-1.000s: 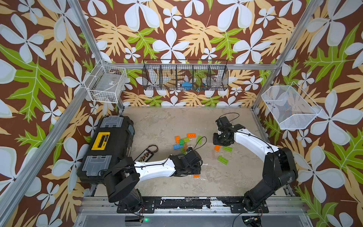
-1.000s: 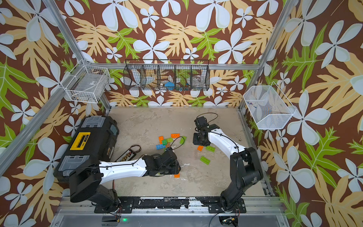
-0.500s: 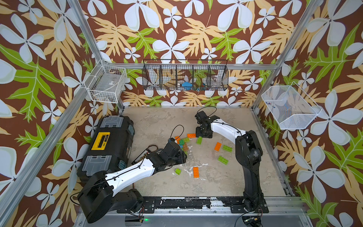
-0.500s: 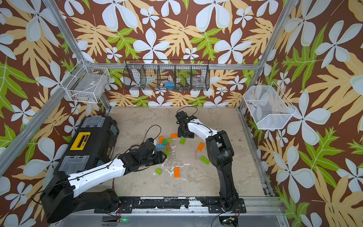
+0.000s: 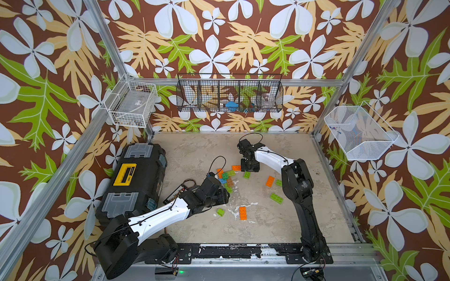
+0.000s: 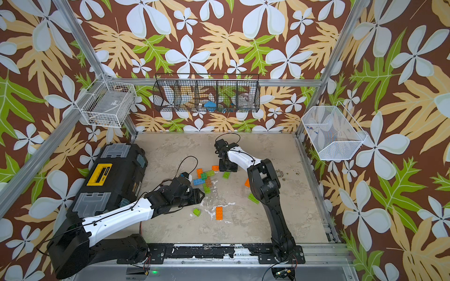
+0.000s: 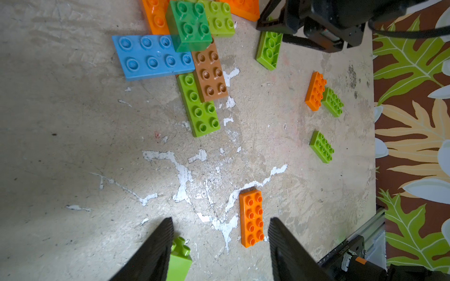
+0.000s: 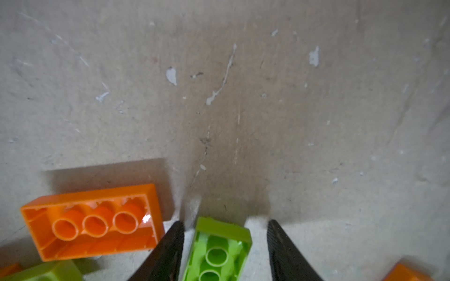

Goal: Assemble a small pinwheel with lego
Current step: Pick up the lego brick from the center of the board.

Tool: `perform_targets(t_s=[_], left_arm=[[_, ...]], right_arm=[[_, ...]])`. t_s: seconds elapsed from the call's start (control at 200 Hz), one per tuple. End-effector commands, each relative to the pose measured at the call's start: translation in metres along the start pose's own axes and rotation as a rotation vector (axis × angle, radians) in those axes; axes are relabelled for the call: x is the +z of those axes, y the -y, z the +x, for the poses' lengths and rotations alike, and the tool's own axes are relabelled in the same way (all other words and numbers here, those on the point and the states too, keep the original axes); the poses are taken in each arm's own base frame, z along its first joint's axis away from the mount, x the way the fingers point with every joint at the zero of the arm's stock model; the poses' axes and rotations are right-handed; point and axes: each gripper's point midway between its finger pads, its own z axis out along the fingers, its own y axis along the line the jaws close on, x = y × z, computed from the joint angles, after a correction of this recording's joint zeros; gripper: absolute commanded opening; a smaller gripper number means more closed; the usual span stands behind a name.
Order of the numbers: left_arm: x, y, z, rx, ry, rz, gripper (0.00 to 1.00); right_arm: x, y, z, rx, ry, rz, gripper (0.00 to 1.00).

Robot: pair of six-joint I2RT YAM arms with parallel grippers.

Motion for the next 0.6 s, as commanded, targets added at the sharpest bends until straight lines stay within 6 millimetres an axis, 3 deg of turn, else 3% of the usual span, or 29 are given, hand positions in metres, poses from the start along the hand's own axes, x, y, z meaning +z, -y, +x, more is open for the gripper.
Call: perform_targets(t_s=[0.0, 0.185, 0.305, 0.425, 0.596], left_arm=[[0.000, 0.000, -0.001, 0.015, 0.001, 0.003, 0.65], [0.000, 0.004, -0.004, 0.019, 0.008, 0.017, 0.66], [-0.007, 0.020, -0.013, 0.034, 0.032, 0.082, 0.70], [-0.020, 0.057, -0.026, 0.050, 0.064, 0.250, 0.82], [-0.051, 0.116, -0.052, 0.104, 0.127, 0.507, 1.00]], right_arm=[[-0.001, 0.004, 0.008, -0.006, -0.023, 0.011, 0.50], [-0.011, 0.003, 0.015, -0.005, -0.027, -0.029, 0.39], [-0.038, 0.003, 0.016, -0.019, 0.012, -0.095, 0.36], [-0.089, -0.004, 0.018, -0.044, 0.106, -0.273, 0.31], [-0.194, -0.021, 0.025, -0.127, 0.307, -0.643, 0.22]])
